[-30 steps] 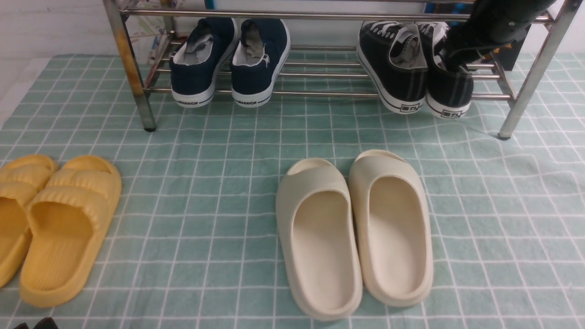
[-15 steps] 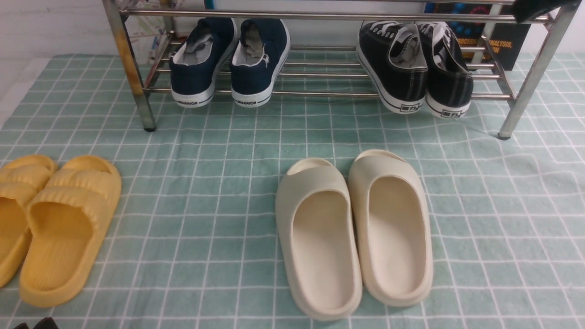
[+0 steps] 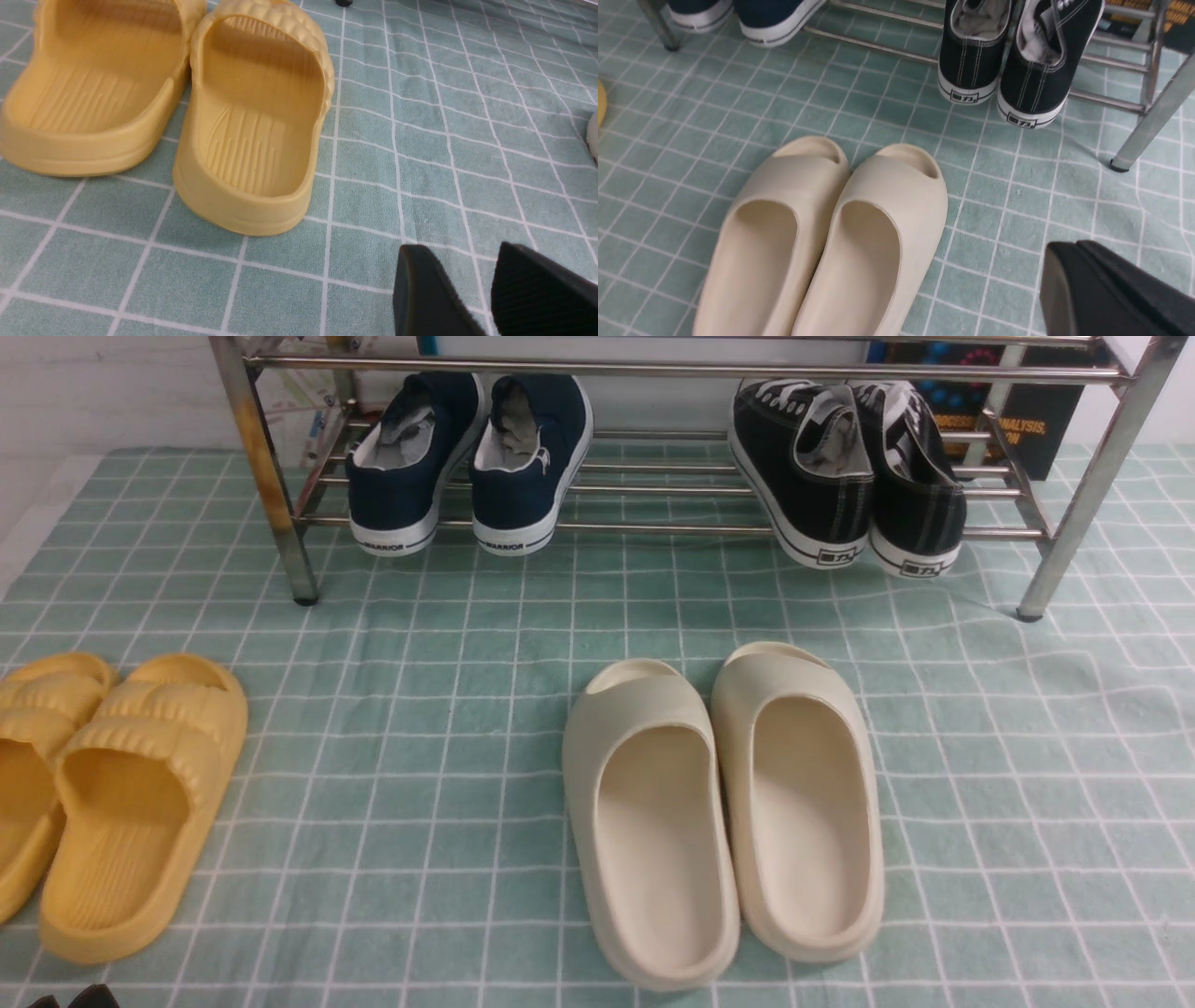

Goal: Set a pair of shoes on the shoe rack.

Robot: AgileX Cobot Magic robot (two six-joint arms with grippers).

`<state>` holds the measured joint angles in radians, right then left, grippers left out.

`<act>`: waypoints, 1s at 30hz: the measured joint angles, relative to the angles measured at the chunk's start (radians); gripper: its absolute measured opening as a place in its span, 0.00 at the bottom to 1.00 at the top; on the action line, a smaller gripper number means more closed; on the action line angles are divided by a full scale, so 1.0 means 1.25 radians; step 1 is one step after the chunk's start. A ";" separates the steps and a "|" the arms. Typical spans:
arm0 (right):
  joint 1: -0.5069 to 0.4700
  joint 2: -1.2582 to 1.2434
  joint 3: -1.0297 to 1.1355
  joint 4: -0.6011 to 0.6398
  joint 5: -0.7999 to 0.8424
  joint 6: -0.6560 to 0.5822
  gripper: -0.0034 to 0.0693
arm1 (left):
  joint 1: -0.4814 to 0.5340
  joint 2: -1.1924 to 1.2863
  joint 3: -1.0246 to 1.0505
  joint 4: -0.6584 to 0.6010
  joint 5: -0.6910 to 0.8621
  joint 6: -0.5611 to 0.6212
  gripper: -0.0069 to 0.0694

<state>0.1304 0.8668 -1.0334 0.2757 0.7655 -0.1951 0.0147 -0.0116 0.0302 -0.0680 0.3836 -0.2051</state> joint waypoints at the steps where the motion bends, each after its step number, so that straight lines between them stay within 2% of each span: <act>1: 0.000 -0.034 0.038 0.000 -0.027 0.000 0.04 | 0.000 0.000 0.000 0.000 0.000 0.000 0.40; 9: 0.000 -0.182 0.155 -0.002 -0.077 0.000 0.05 | 0.000 0.000 0.000 0.000 0.000 0.000 0.40; 25: 0.027 -0.230 0.178 -0.034 -0.082 0.001 0.05 | 0.000 0.000 0.000 0.000 0.000 0.000 0.40; 30: 0.027 -0.272 0.304 -0.045 -0.215 0.001 0.05 | 0.000 0.000 0.000 0.000 0.000 0.000 0.40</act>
<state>0.1647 0.5266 -0.6537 0.2198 0.4964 -0.1933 0.0147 -0.0116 0.0302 -0.0680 0.3836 -0.2051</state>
